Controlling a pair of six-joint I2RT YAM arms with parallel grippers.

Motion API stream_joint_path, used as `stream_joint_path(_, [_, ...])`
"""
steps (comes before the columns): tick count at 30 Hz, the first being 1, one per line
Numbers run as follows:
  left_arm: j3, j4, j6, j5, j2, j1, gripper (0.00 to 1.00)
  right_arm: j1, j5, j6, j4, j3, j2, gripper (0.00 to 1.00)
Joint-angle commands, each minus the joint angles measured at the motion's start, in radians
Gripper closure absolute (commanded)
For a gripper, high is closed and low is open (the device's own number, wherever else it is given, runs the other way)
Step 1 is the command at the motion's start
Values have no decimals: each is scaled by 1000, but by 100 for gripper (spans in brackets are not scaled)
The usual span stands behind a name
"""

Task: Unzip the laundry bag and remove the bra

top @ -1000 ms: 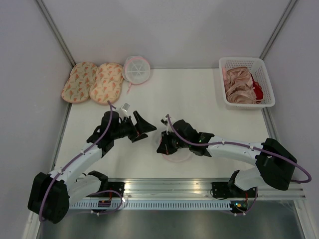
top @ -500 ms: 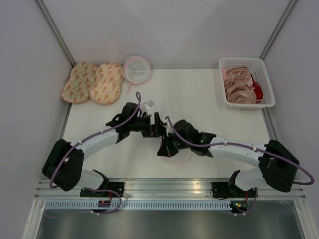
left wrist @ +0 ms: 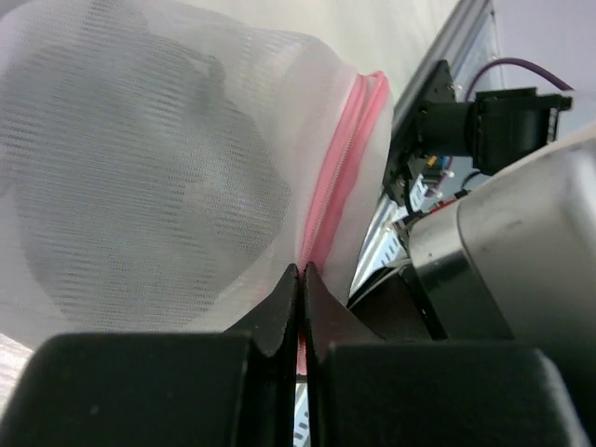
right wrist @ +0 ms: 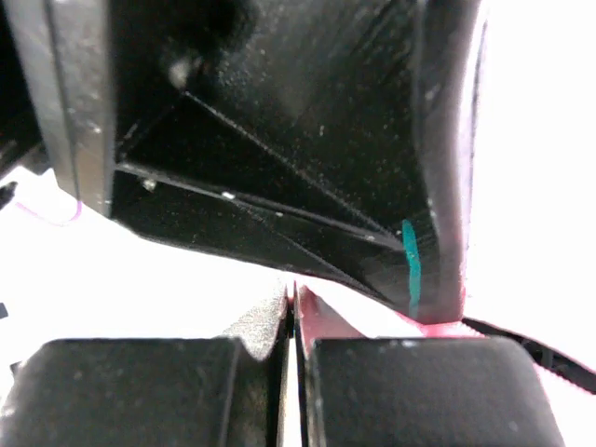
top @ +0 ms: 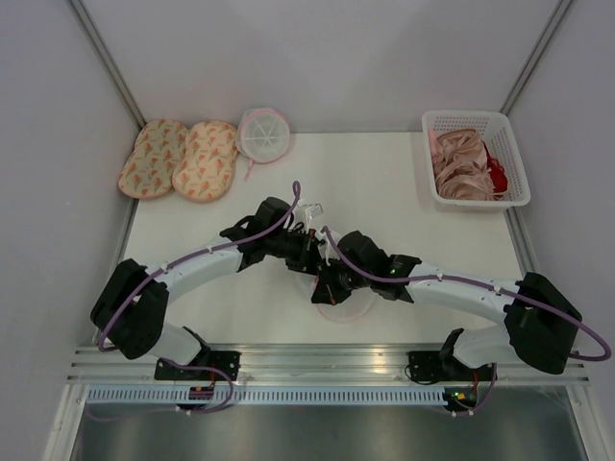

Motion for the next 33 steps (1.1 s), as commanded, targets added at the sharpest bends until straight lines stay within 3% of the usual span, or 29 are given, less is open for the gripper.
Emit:
stream_joint_path(1, [43, 3, 40, -67, -29, -44, 98, 6, -35, -31, 28, 14, 6, 100])
stream_joint_path(10, [-69, 52, -240, -415, -115, 27, 98, 7, -90, 25, 69, -82, -46, 100])
stream_joint_path(17, [-141, 83, -323, -500, -185, 59, 98, 7, -78, 60, 97, -129, -90, 100])
stream_joint_path(20, [-154, 81, -331, -514, -225, 79, 98, 6, -15, 55, 33, -127, -71, 99])
stream_joint_path(24, [-143, 50, -288, -491, -244, 113, 98, 7, 214, 39, -144, -89, -9, 100])
stream_joint_path(27, [-140, 32, -267, -456, -241, 137, 98, 7, 290, 43, -230, -69, 35, 100])
stream_joint_path(33, [-157, 24, -262, -439, -257, 160, 98, 6, 543, 69, -366, -41, 9, 100])
